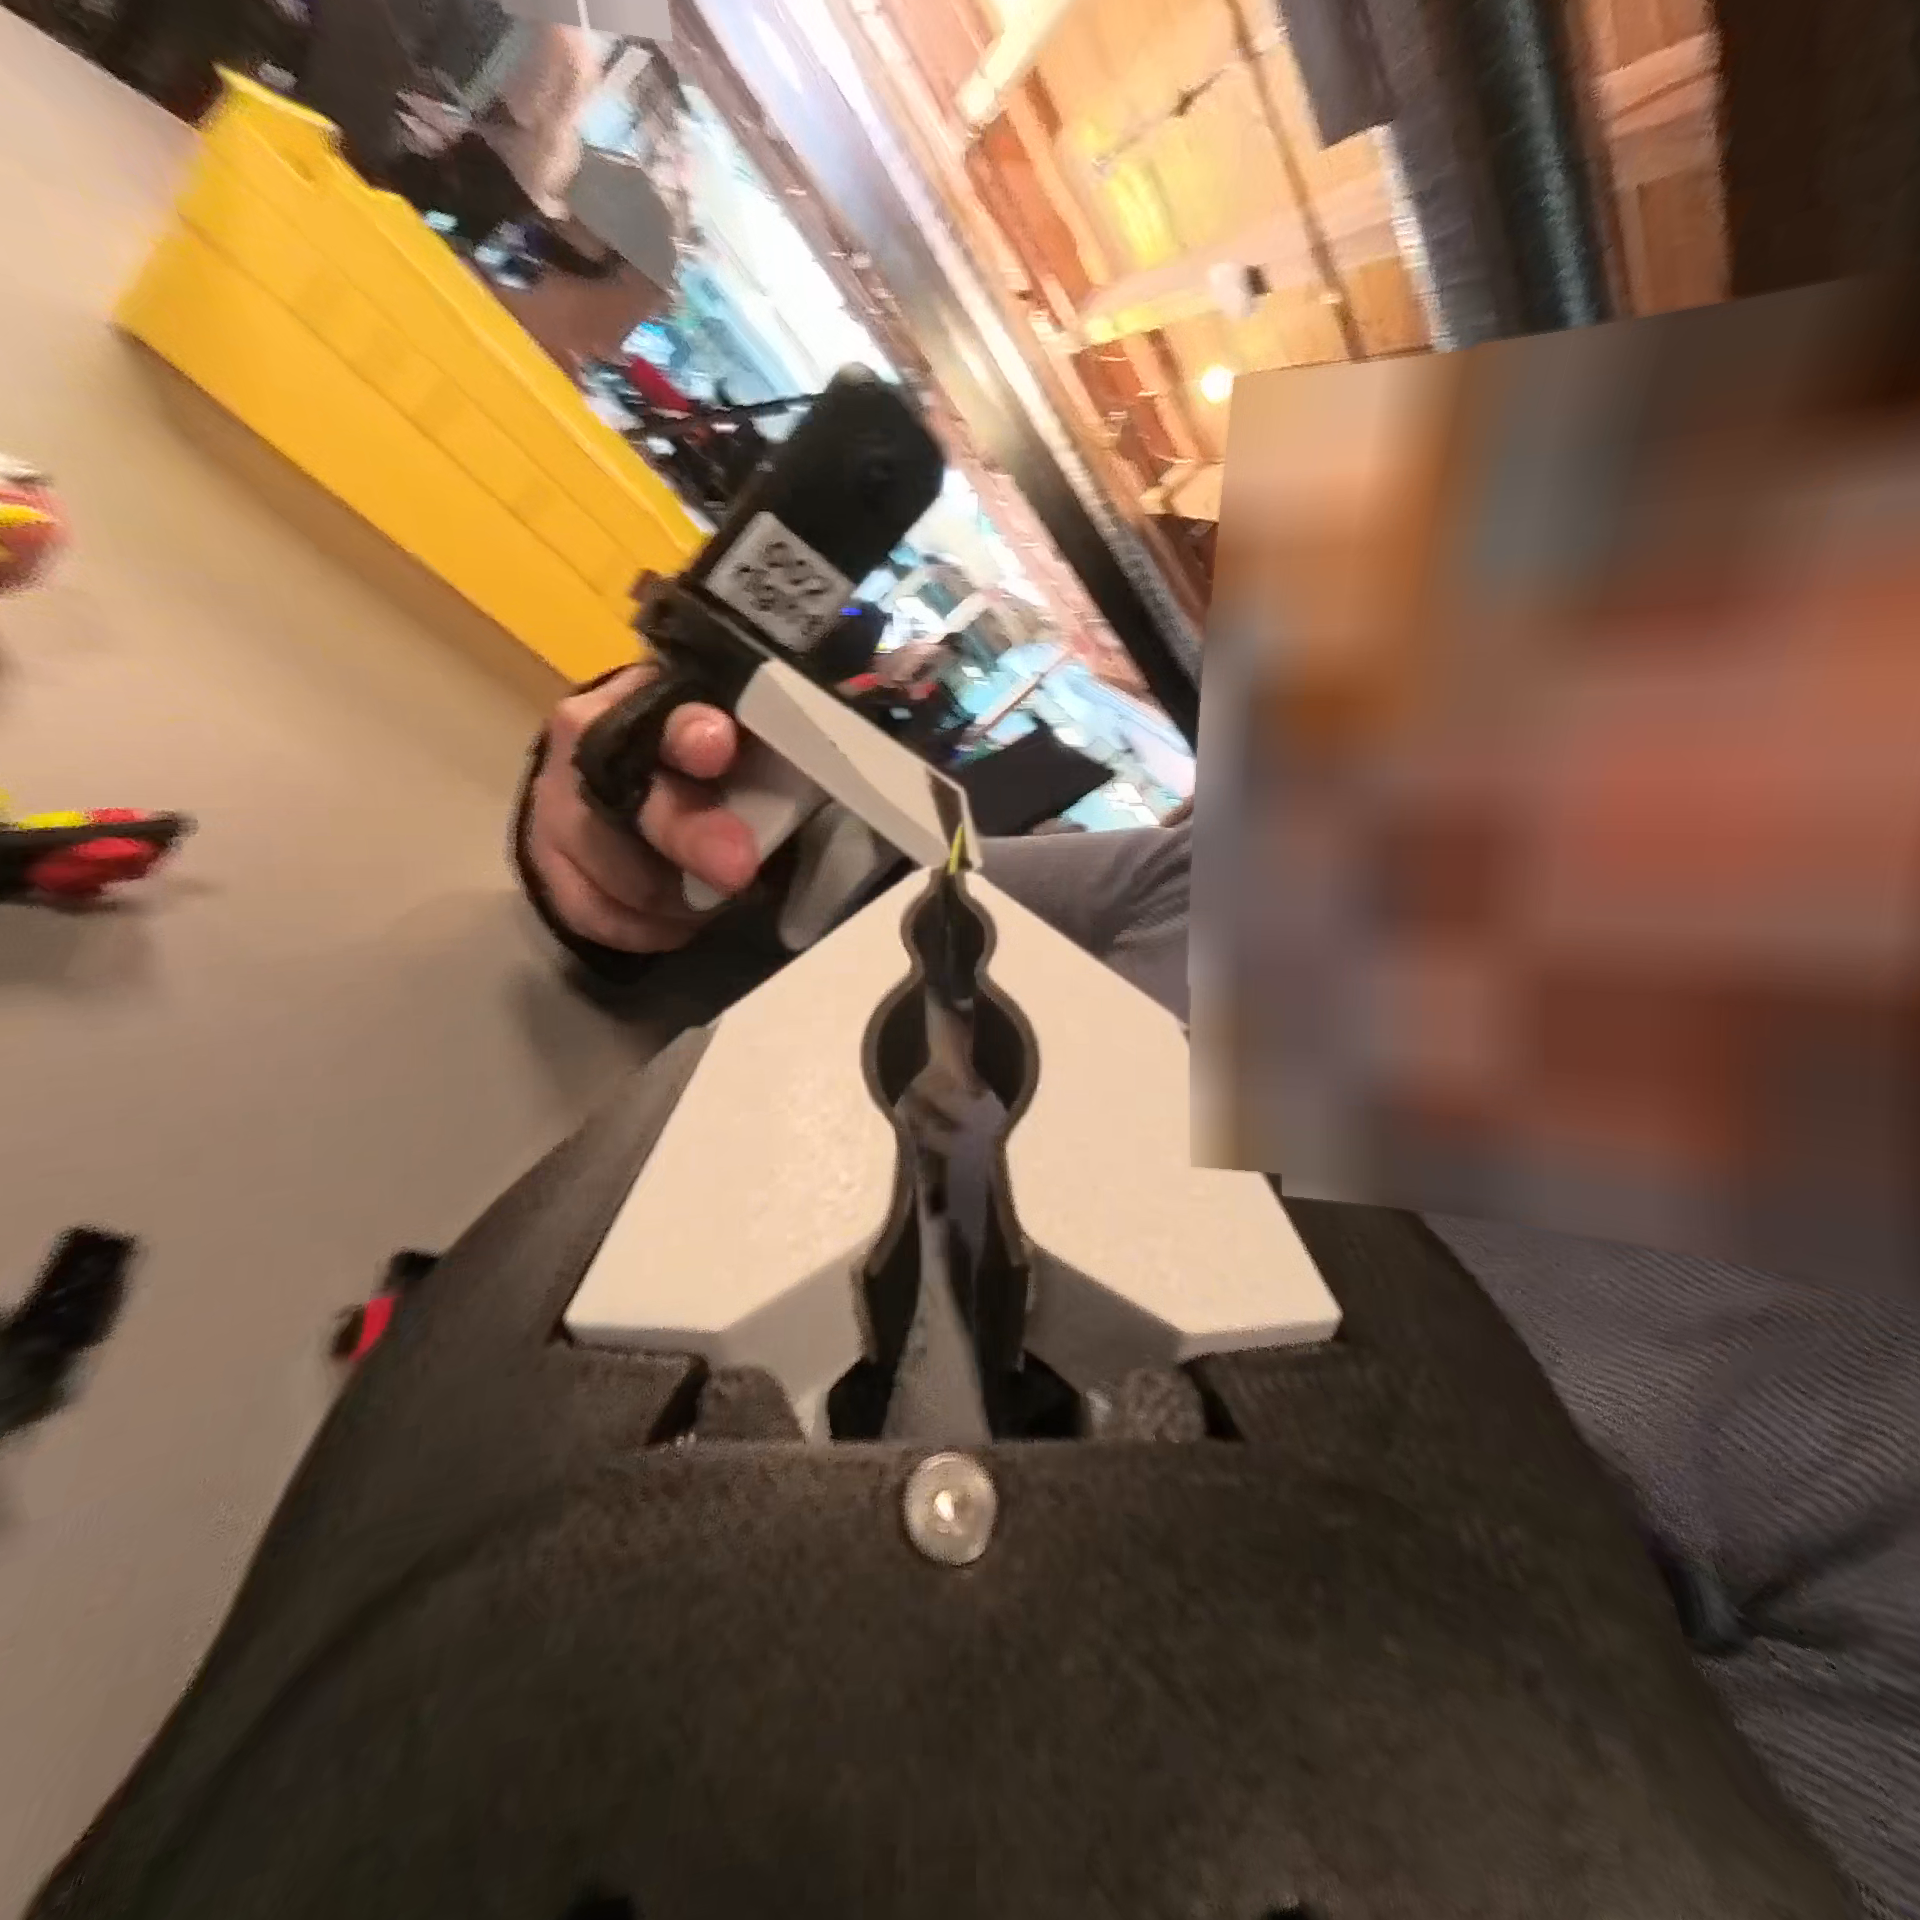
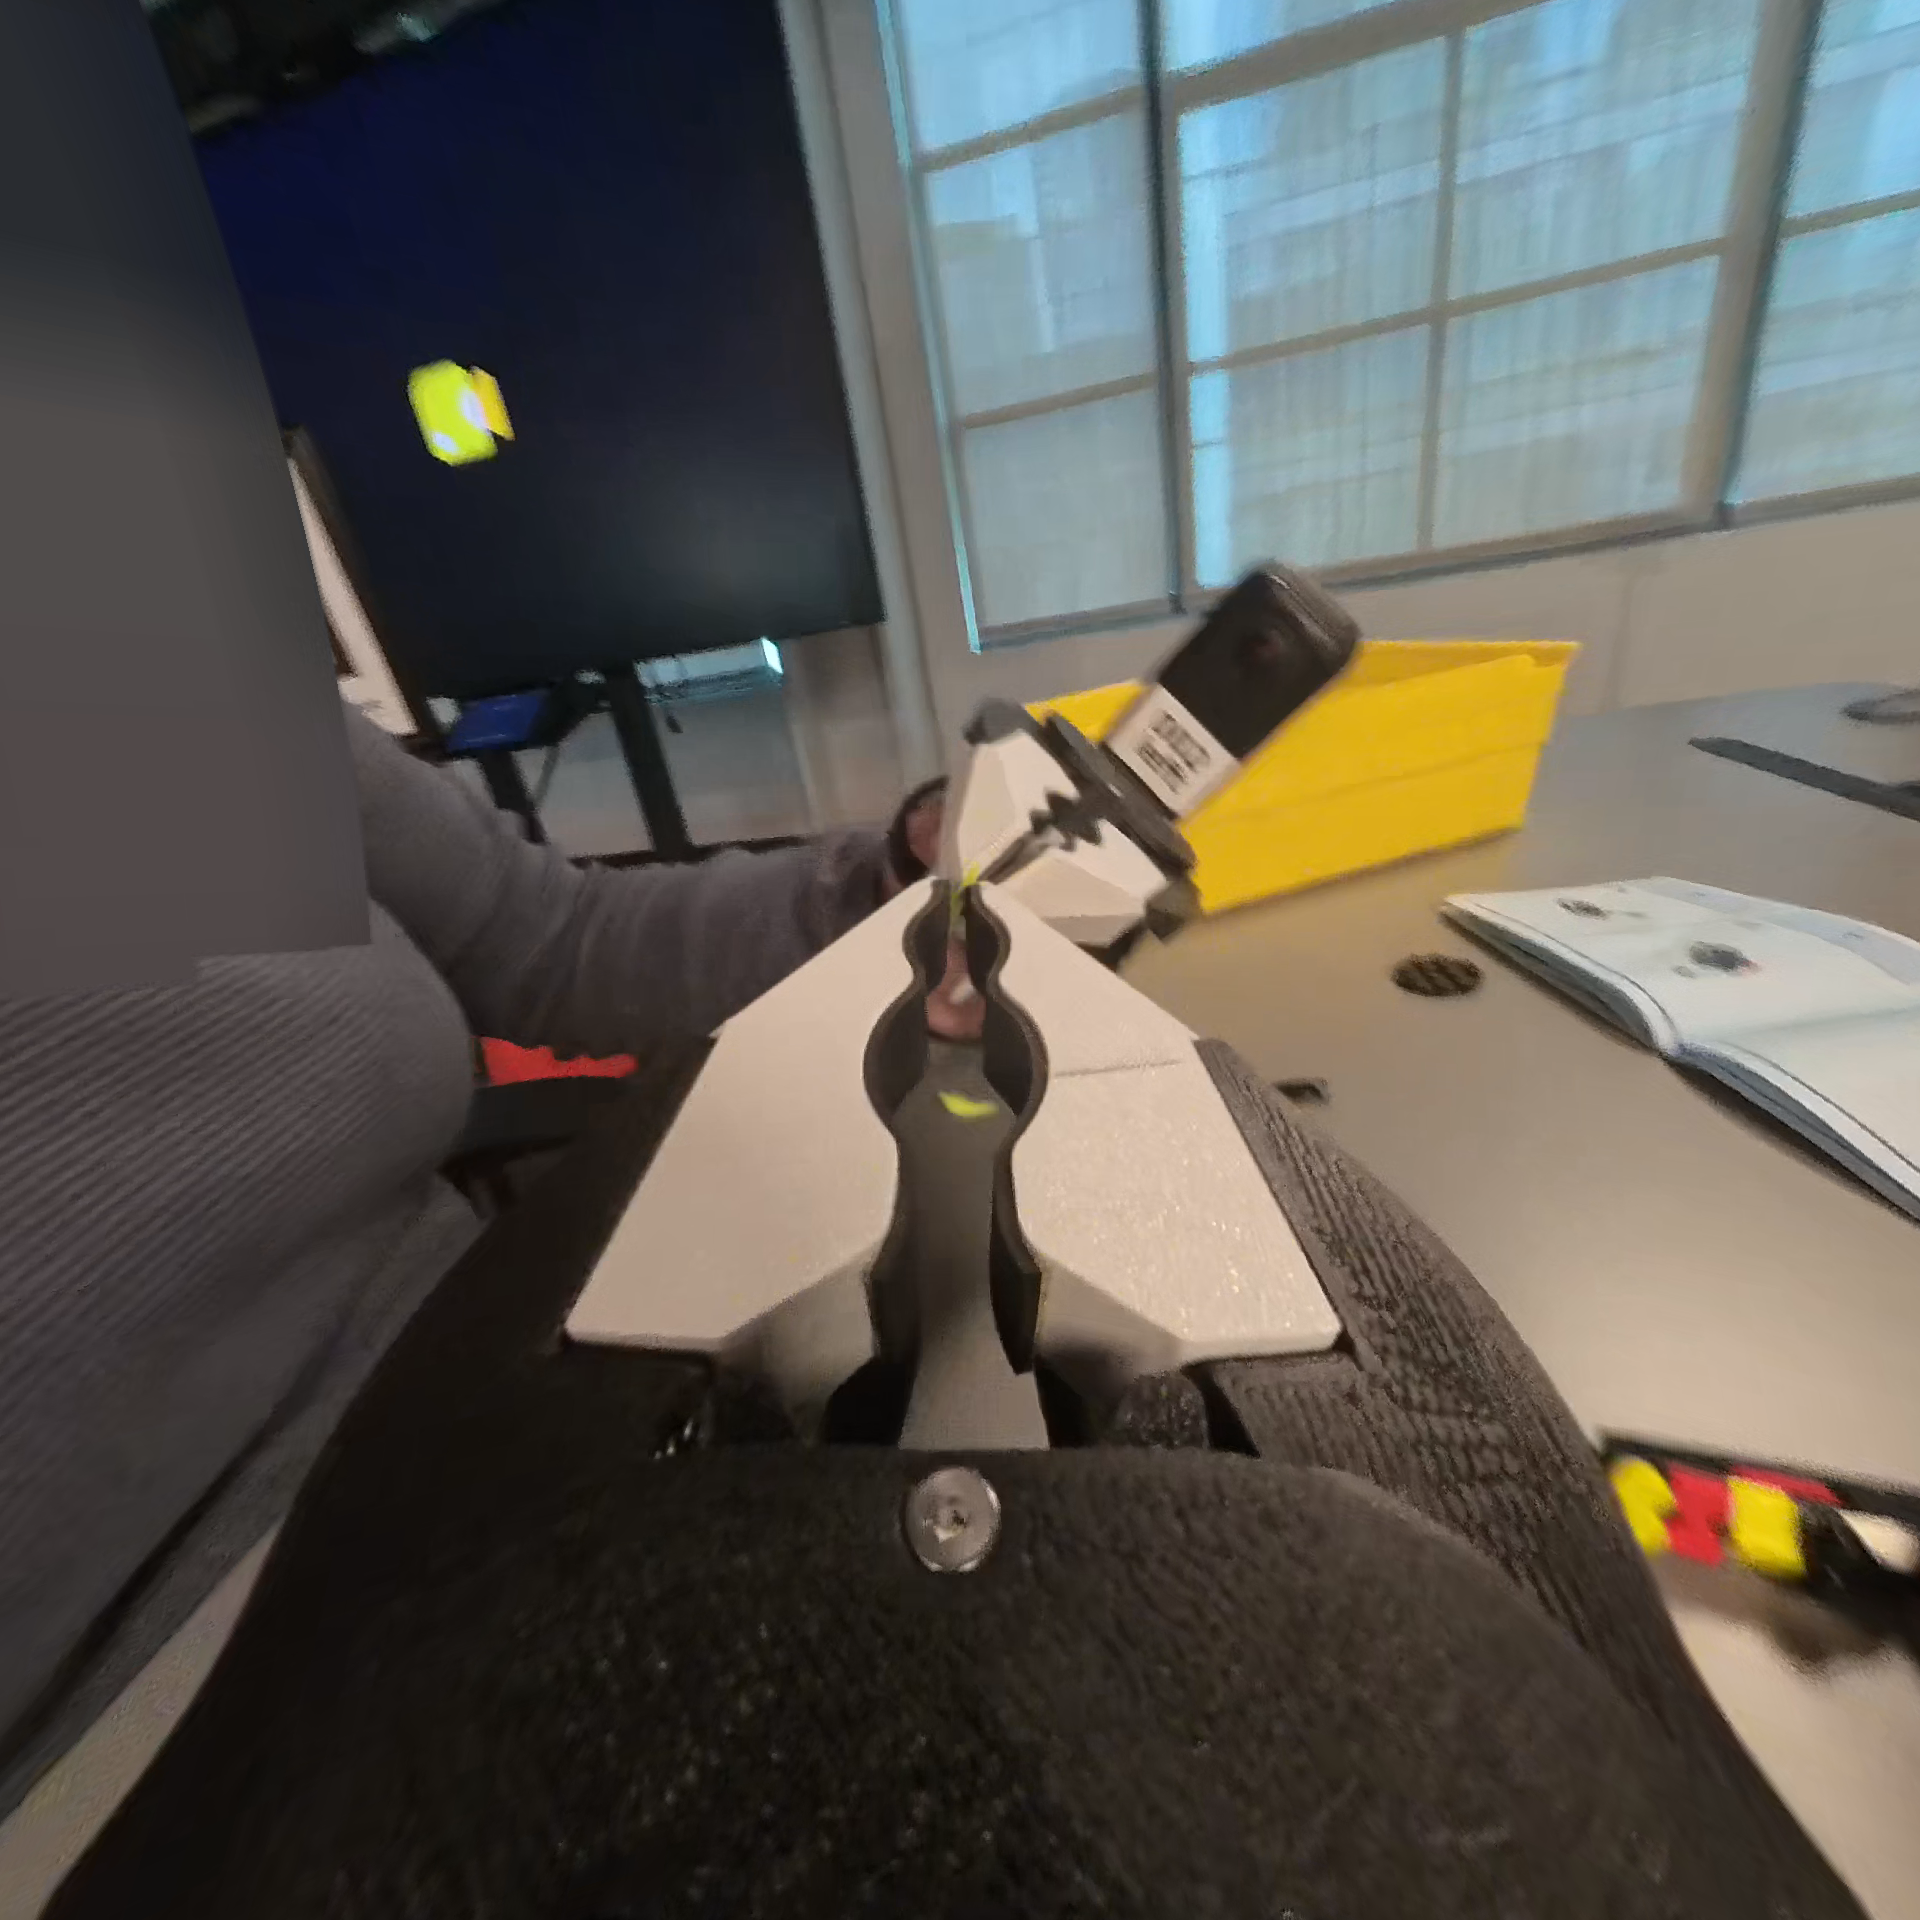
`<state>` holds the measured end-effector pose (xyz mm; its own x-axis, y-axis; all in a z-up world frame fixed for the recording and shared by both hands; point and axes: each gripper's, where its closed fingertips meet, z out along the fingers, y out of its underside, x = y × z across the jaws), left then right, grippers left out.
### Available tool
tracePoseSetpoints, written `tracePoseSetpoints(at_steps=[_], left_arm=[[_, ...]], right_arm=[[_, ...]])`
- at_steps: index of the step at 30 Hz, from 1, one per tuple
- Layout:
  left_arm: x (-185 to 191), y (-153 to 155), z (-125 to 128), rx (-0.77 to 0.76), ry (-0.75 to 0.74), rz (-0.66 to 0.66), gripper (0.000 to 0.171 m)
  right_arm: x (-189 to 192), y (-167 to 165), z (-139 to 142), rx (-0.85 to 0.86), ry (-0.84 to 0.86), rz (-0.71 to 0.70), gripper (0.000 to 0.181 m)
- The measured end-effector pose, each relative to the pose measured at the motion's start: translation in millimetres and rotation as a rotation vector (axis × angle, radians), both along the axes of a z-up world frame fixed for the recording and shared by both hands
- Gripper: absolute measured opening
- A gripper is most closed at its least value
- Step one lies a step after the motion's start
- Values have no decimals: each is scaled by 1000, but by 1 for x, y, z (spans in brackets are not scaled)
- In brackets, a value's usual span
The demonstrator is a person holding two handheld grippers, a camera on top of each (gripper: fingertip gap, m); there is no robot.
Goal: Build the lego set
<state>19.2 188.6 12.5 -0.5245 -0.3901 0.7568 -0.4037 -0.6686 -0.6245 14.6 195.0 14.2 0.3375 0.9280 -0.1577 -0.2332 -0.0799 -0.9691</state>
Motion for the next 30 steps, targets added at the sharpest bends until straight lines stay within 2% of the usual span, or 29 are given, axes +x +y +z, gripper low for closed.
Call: tracePoseSetpoints(at_steps=[1,3,6,13,17,20,24,28,30], left_arm=[[2,7,-8,43,41,49,0],[5,19,-29,147,138,138,0],[7,27,-55,276,259,199,0],[13,24,-81,499,338,226,0],[11,29,-81,569,347,283,0],[9,41,-73,623,338,416,0],[7,50,-52,524,263,553,4],[8,47,-42,332,224,551,20],[8,43,-40,242,209,517,21]], right_arm=[[2,7,-8,-29,-42,-37,1],[4,20,-29,-101,-151,-92,0],[5,30,-54,-186,-278,-126,0],[8,35,-73,-248,-399,-171,0],[14,42,-62,-189,-366,-238,0],[23,47,-47,4,-397,-361,0],[24,44,-39,439,-636,-561,0],[15,36,-40,803,-849,-690,0],[11,32,-41,942,-925,-731,0]])
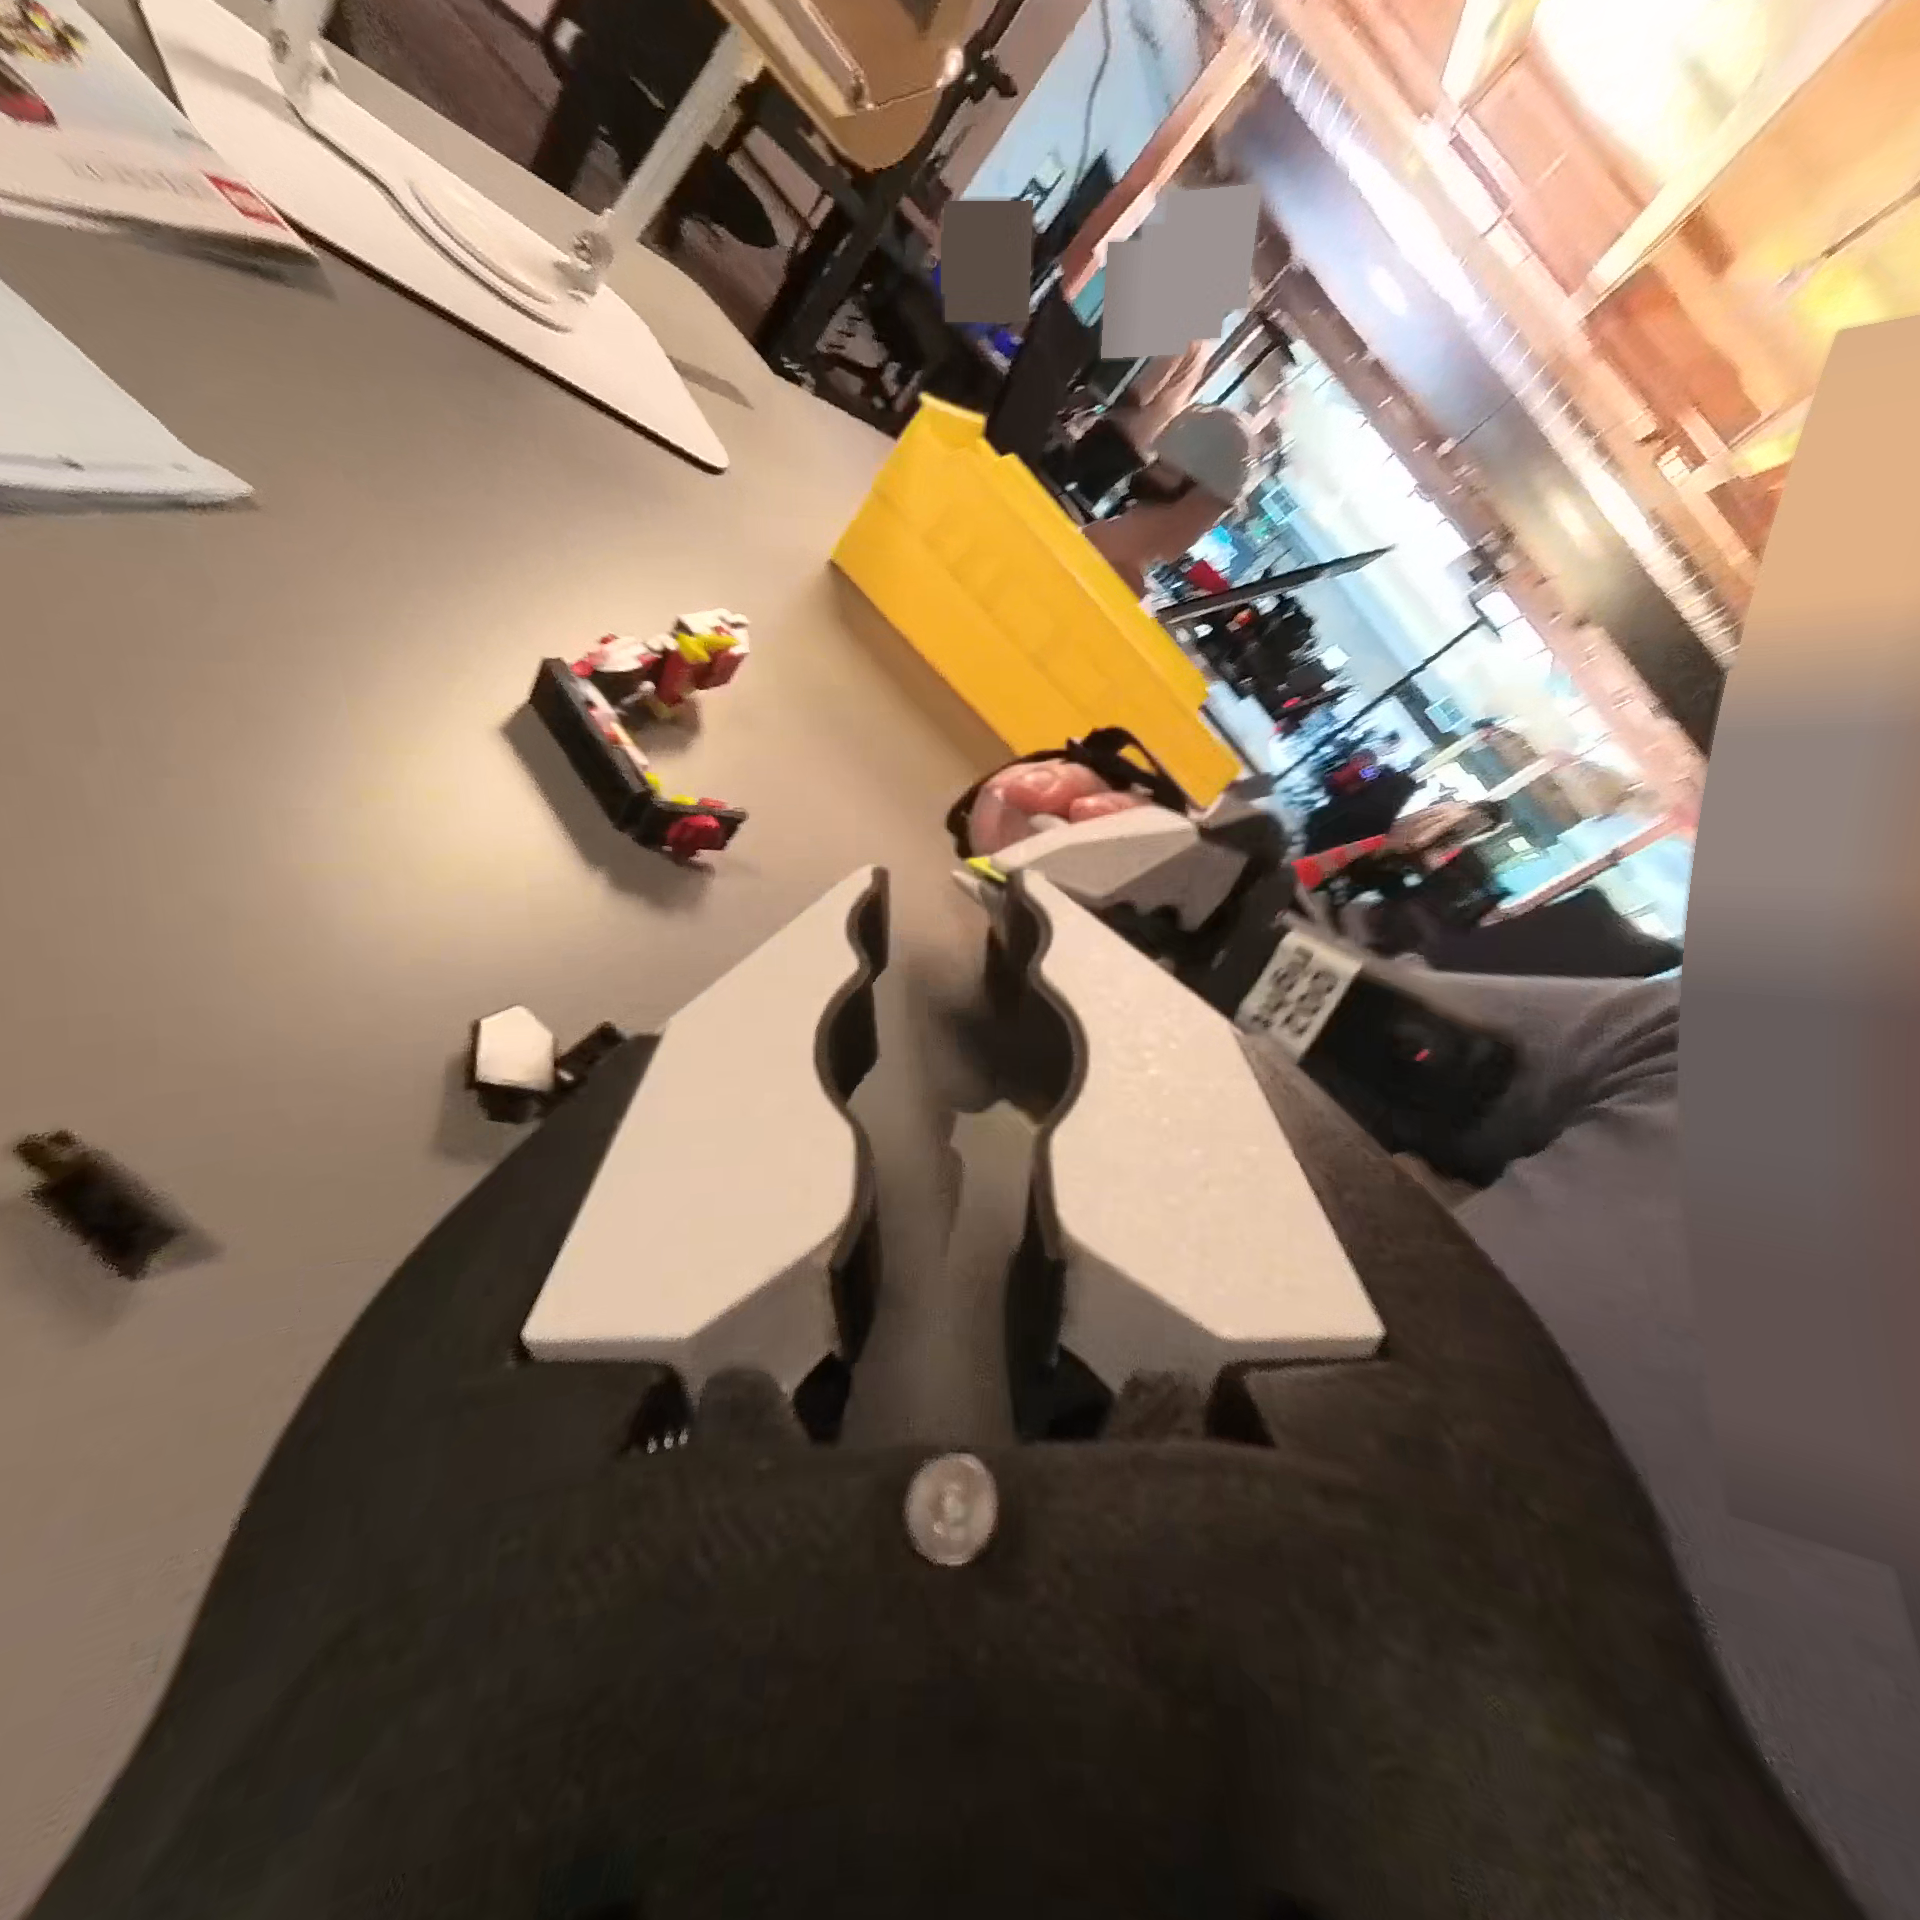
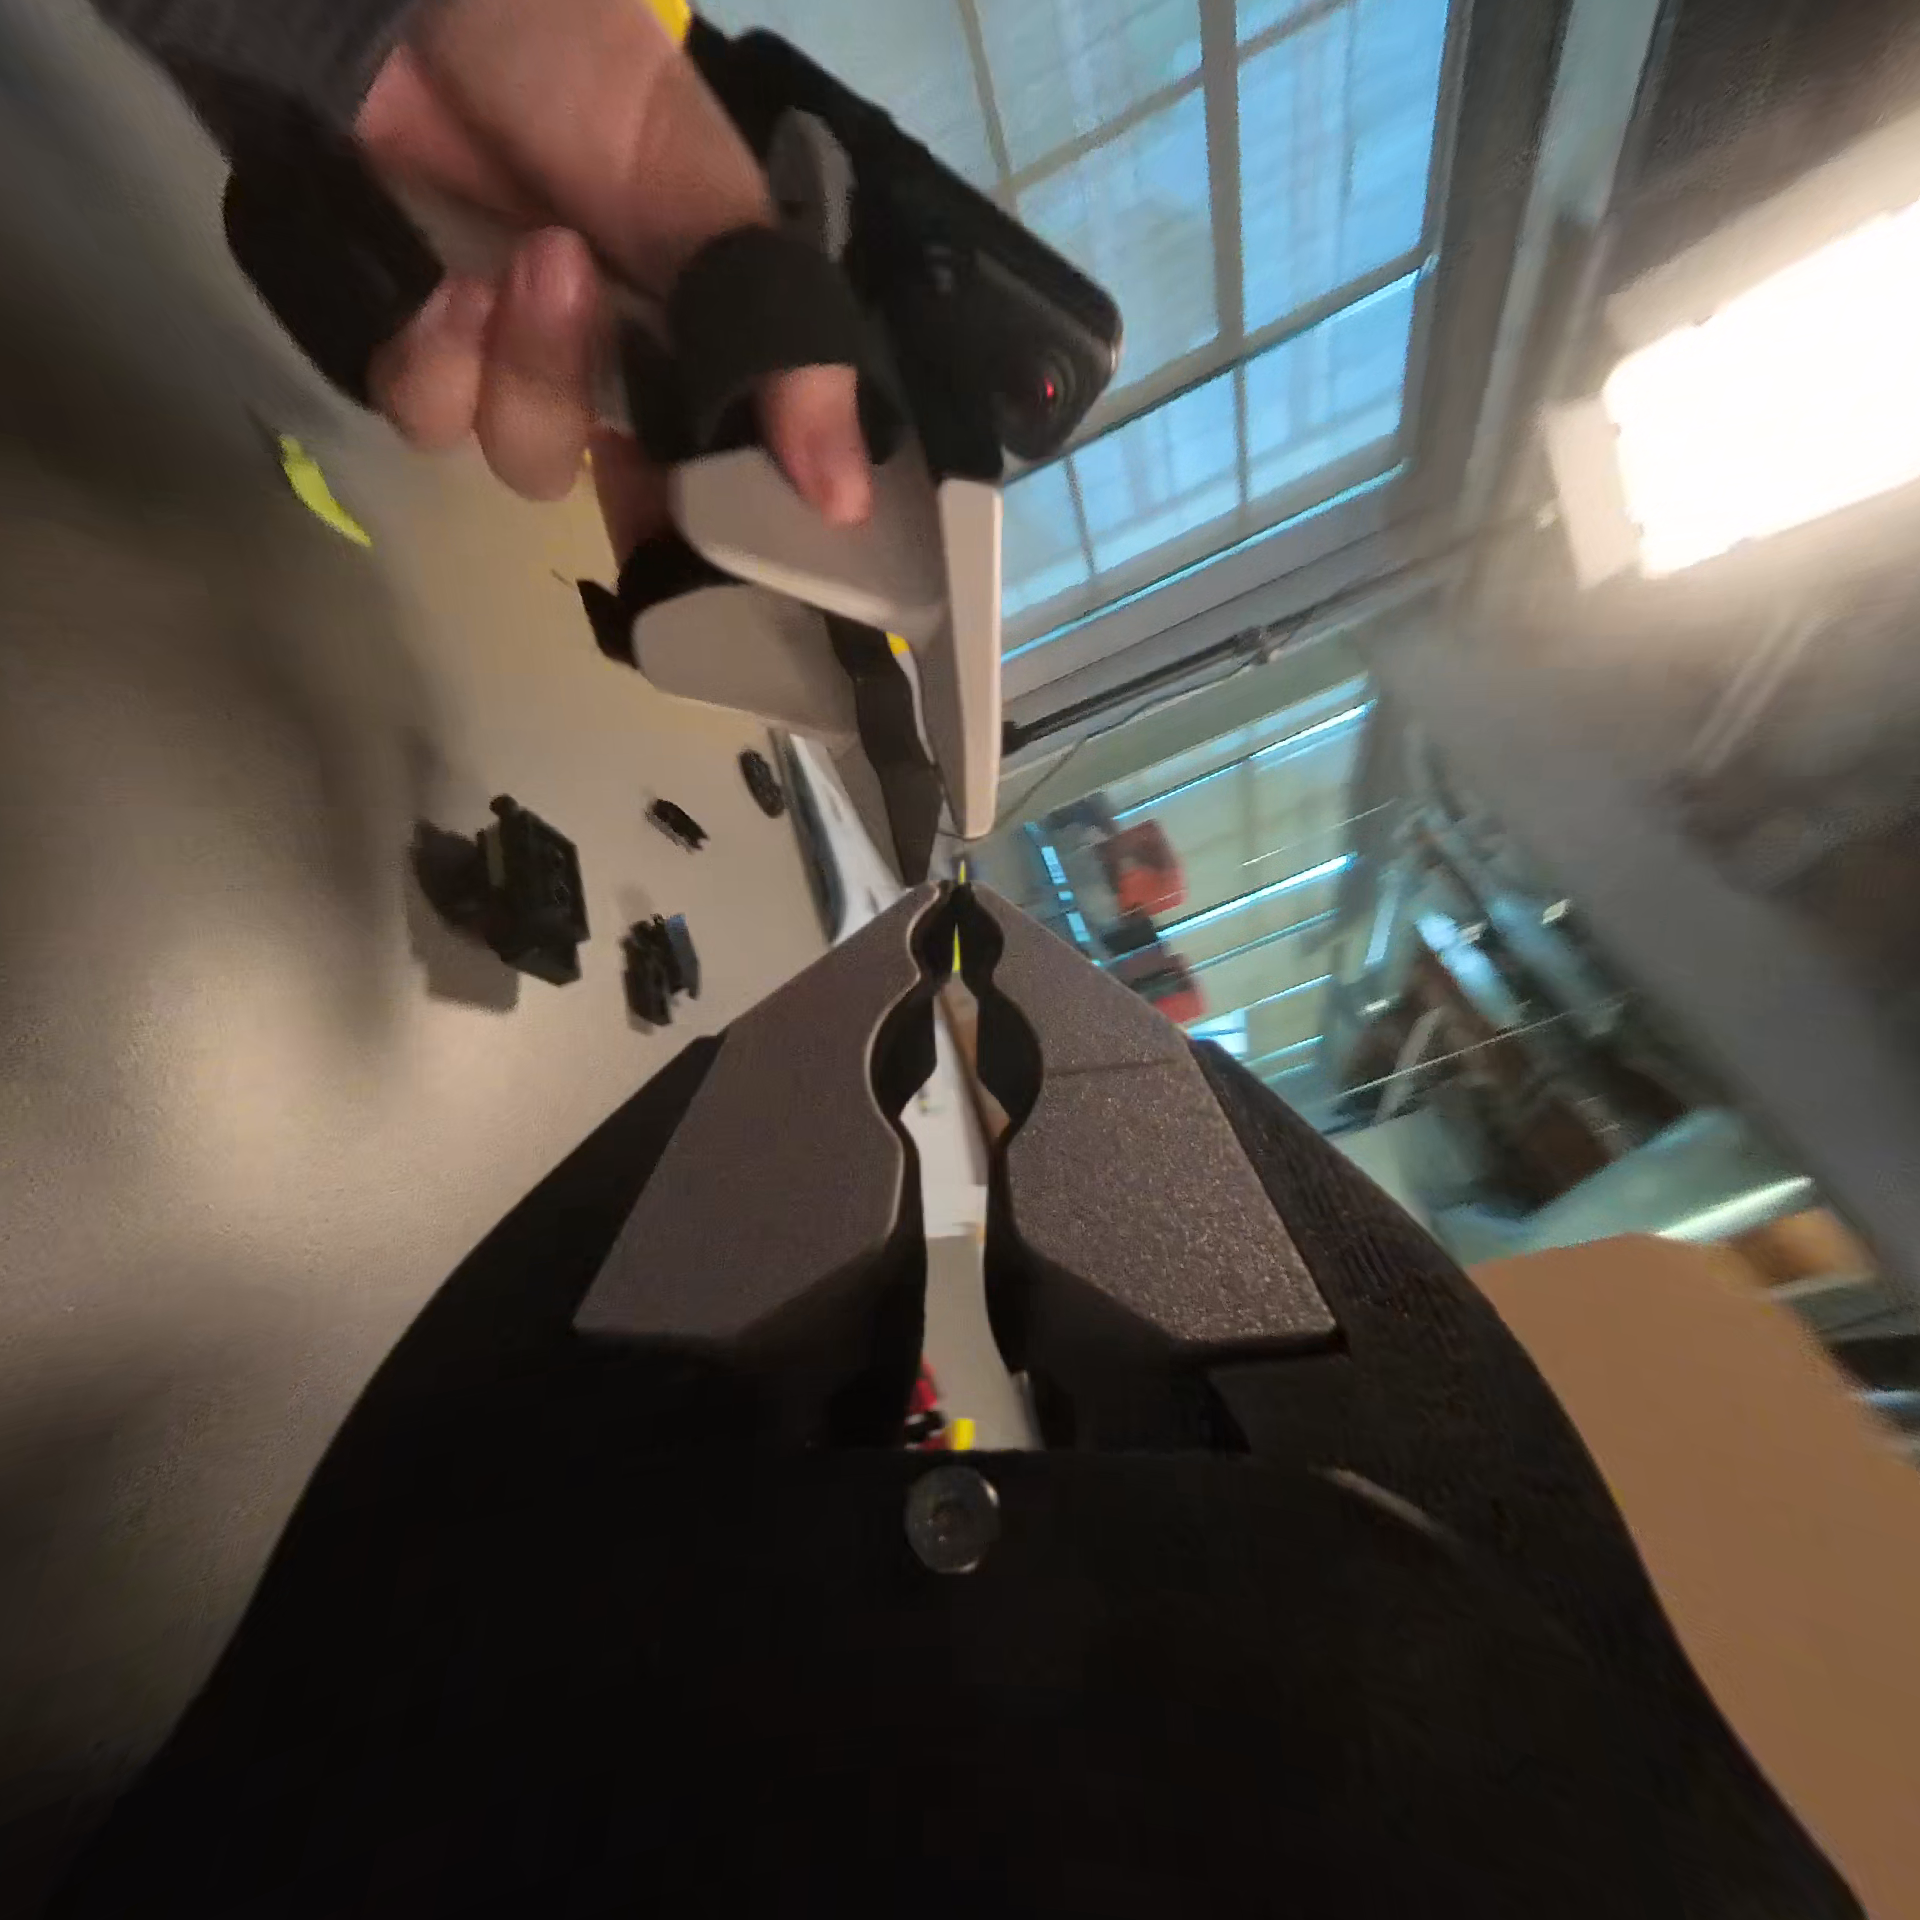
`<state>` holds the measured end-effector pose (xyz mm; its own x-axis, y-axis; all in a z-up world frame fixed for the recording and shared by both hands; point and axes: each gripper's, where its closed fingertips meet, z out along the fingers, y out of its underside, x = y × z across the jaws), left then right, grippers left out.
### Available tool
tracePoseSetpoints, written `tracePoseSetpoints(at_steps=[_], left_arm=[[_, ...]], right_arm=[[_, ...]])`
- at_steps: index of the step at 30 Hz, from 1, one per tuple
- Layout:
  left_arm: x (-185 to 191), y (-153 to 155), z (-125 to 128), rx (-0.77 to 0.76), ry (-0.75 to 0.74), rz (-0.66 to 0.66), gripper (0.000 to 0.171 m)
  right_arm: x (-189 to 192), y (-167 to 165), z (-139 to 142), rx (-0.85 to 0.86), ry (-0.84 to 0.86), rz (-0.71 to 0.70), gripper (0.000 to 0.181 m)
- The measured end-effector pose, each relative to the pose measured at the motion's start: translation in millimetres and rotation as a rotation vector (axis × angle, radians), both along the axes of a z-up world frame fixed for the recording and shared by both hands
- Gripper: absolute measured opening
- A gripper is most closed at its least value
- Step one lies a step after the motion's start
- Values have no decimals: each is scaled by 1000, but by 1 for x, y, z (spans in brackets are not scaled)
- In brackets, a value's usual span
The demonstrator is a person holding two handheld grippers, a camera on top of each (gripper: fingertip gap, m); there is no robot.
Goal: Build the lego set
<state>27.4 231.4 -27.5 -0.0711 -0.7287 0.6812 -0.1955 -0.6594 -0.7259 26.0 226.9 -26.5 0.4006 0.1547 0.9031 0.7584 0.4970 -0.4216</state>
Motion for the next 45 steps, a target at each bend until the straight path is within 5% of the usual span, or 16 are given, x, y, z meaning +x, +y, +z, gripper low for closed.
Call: tracePoseSetpoints(at_steps=[8,17,29,45], left_arm=[[-1,-3,-1,-70,-35,-15,18],[2,-14,3,-71,-68,-57,11],[-1,-26,17,-269,-177,-171,12],[-3,-21,9,-61,-90,-126,0]], right_arm=[[-3,-7,7,227,-163,-70,0],[-5,-11,8,278,-197,-76,0],[-10,-18,10,372,-278,-76,0],[-12,-17,3,365,-317,-68,0]])
